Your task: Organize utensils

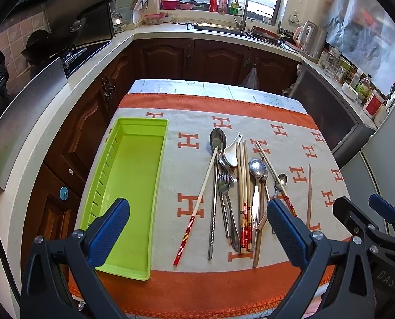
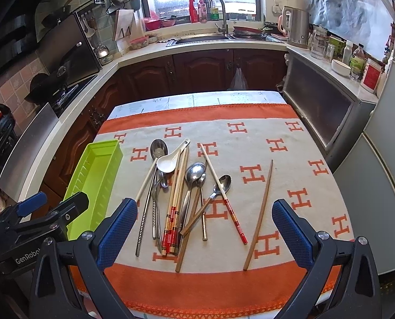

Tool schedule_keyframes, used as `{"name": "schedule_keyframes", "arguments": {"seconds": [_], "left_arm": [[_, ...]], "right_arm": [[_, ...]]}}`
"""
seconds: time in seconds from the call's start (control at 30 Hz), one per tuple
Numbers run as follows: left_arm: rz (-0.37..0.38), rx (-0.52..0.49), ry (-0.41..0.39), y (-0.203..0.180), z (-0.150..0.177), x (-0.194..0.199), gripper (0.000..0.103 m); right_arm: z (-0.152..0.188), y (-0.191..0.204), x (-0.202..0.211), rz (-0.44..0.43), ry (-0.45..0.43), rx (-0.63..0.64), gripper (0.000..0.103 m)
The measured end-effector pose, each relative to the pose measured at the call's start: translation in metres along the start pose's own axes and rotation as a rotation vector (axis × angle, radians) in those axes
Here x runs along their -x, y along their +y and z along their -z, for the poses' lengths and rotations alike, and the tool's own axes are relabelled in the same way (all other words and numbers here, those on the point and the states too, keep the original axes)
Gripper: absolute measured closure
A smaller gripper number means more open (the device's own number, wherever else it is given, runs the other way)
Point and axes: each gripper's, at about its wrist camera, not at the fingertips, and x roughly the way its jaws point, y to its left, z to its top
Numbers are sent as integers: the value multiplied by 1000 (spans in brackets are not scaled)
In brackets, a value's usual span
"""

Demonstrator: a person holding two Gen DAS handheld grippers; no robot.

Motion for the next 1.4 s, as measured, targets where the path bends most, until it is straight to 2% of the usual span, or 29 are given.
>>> {"name": "schedule_keyframes", "arguments": {"seconds": [1.07,1.4], "left_arm": [[-31,1,7,0,1,1,1],[-23,19,-17,5,1,7,1]], "right_arm": [[-1,2,-1,-6,4,-1,1],[-1,2,0,-6,4,-3,1]]}}
